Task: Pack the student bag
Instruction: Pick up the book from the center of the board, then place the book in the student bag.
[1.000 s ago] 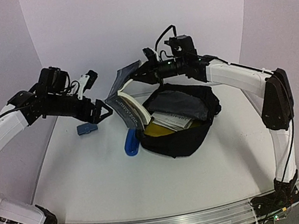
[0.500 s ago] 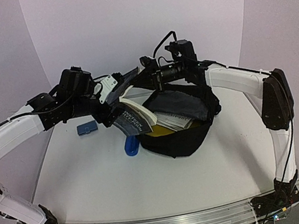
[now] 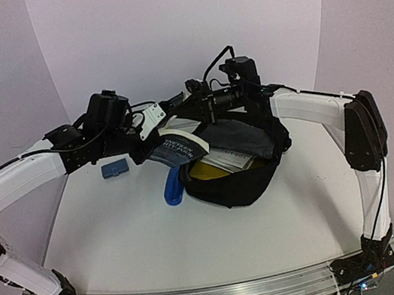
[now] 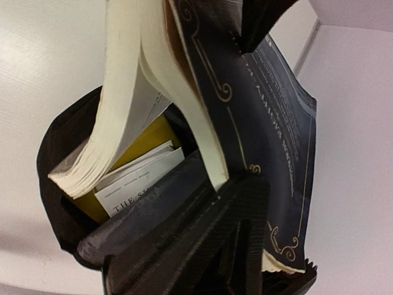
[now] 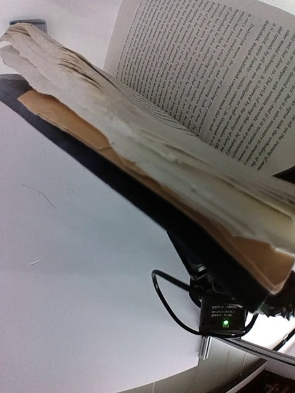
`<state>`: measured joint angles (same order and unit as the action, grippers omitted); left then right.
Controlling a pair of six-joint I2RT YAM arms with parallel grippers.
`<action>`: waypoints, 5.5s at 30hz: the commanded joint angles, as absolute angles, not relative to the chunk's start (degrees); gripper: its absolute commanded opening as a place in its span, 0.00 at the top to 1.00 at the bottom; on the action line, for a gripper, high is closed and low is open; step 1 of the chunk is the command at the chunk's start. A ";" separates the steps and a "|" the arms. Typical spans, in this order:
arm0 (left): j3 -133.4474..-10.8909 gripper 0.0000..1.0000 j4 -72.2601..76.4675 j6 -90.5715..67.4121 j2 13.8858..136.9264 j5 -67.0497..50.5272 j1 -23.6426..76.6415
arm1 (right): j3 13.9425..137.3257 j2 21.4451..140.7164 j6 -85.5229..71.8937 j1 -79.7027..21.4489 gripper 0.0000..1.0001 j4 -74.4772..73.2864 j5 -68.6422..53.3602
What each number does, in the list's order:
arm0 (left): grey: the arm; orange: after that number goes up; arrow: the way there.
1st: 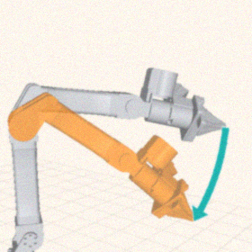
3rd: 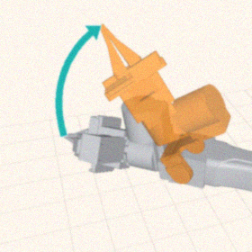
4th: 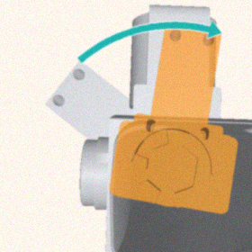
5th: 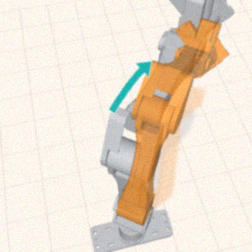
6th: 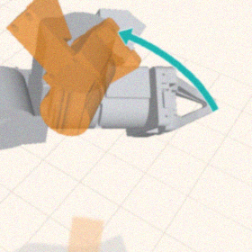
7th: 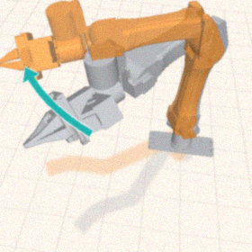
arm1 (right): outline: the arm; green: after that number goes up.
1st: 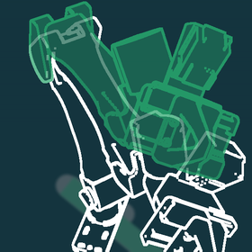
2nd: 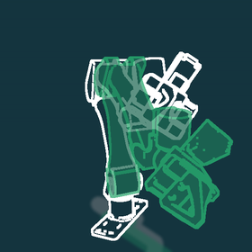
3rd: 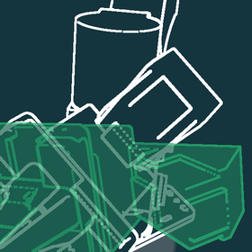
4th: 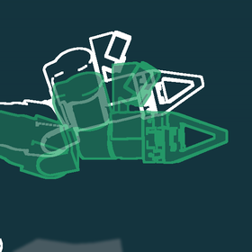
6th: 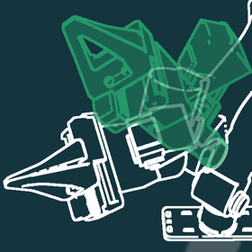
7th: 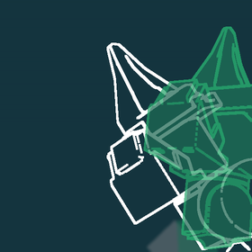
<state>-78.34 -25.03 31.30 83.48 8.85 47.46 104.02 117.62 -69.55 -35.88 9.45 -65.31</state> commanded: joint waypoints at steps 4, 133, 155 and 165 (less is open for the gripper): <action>-86.21 0.99 -24.99 20.15 84.12 7.27 47.04 | 107.24 113.82 -69.29 -35.10 0.52 16.78 -69.62; -62.54 1.00 36.08 -74.60 99.31 -41.51 28.68 | 117.14 120.80 -1.20 -31.17 1.00 -41.12 -37.37; -71.01 1.00 11.91 -76.02 117.46 -37.95 30.79 | 113.56 118.29 -0.69 -31.78 1.00 -37.42 -39.15; -66.86 1.00 0.37 -77.40 111.28 -27.68 30.23 | 112.68 116.97 1.31 -31.78 1.00 -37.35 -35.58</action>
<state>-68.62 11.16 -77.24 115.54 -33.76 30.58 111.99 121.73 -0.69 -31.21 -39.85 -35.83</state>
